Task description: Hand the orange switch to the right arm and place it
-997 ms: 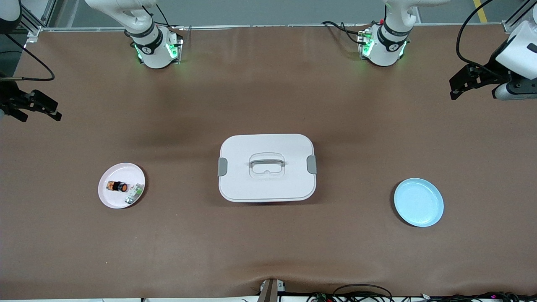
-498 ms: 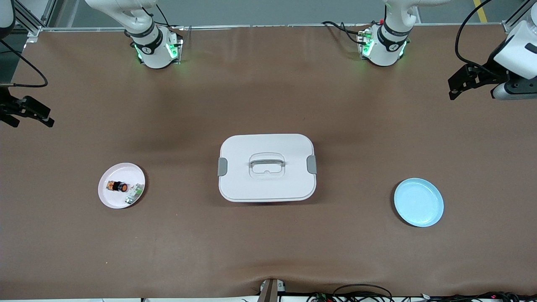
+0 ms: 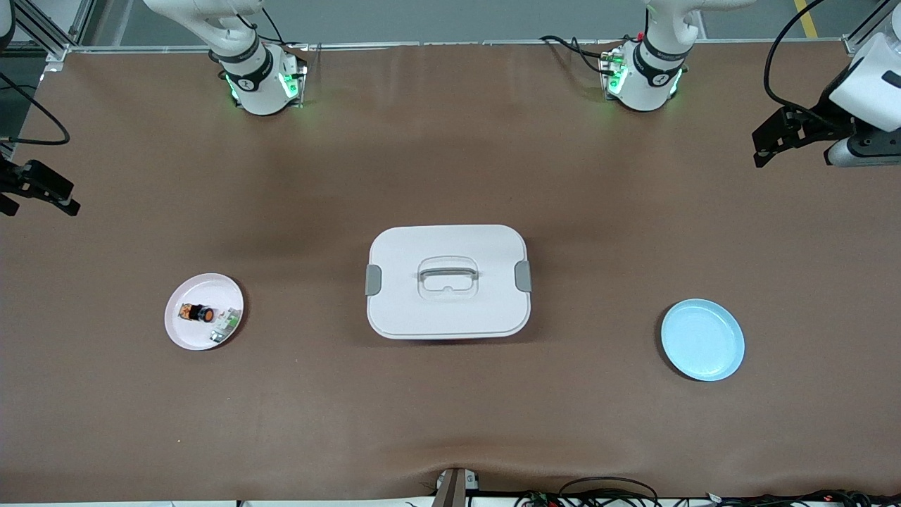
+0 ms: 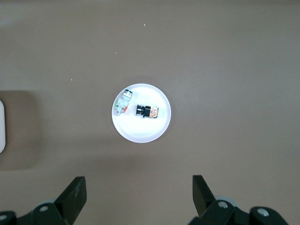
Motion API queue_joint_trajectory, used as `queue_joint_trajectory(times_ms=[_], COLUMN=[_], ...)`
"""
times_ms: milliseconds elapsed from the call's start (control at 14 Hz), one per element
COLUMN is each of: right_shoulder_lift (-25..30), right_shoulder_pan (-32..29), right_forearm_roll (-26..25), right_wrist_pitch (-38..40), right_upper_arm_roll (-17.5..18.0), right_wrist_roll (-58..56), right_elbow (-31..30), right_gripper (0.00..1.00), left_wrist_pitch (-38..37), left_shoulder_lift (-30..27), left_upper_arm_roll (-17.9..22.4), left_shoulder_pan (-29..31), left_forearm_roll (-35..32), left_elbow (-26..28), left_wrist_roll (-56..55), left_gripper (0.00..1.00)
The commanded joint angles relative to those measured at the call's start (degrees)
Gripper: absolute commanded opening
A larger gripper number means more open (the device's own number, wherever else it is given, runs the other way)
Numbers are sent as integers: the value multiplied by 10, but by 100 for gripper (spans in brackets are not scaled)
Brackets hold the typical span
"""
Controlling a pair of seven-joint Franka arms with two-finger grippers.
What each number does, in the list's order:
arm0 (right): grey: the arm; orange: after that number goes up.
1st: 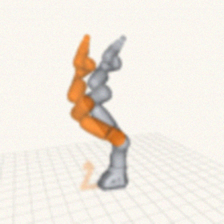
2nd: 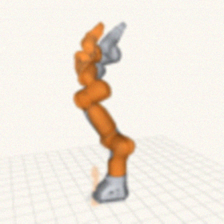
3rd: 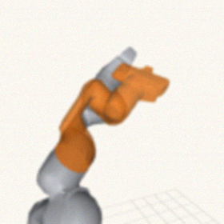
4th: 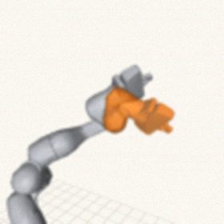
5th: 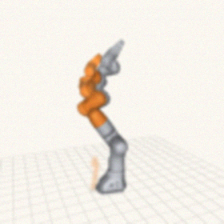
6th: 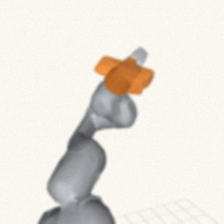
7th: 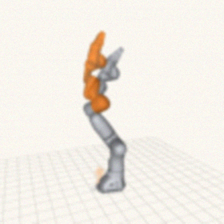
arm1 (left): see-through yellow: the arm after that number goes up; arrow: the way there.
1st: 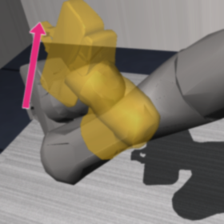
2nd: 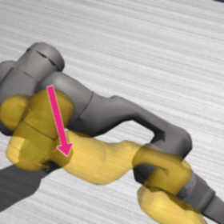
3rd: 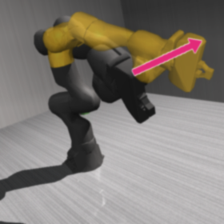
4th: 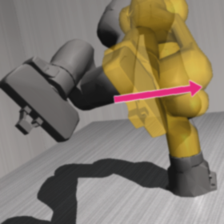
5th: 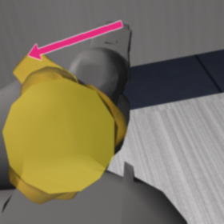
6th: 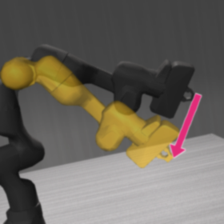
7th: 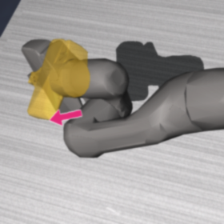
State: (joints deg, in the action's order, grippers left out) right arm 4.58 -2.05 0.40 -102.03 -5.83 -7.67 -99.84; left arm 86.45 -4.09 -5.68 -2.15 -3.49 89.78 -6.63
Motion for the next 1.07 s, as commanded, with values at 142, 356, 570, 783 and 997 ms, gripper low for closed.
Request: queue_joint_trajectory(times_ms=[142, 356, 570, 783, 997], right_shoulder_lift=[-4, 0, 2, 1, 0], right_shoulder_pan=[-12, -2, 0, -7, -7], right_forearm_roll=[-10, -10, -4, -1, 0], right_wrist_pitch=[92, 111, 134, 145, 147], right_upper_arm_roll=[26, 17, 12, 13, 13], right_wrist_roll=[8, 9, 15, 26, 27], right_elbow=[61, 63, 79, 83, 83], right_gripper=[100, 100, 100, 100, 100], left_wrist_pitch=[-1, -19, -26, -37, -37], left_shoulder_lift=[0, 1, 5, 4, 5], left_upper_arm_roll=[-1, -1, -1, -1, -2], left_shoulder_pan=[0, 0, 0, 0, -1], left_forearm_roll=[19, 24, 25, 26, 26], left_elbow=[-6, -5, -3, -1, -4], left_wrist_roll=[14, 14, 13, 3, 2], left_gripper=[100, 100, 100, 100, 100])
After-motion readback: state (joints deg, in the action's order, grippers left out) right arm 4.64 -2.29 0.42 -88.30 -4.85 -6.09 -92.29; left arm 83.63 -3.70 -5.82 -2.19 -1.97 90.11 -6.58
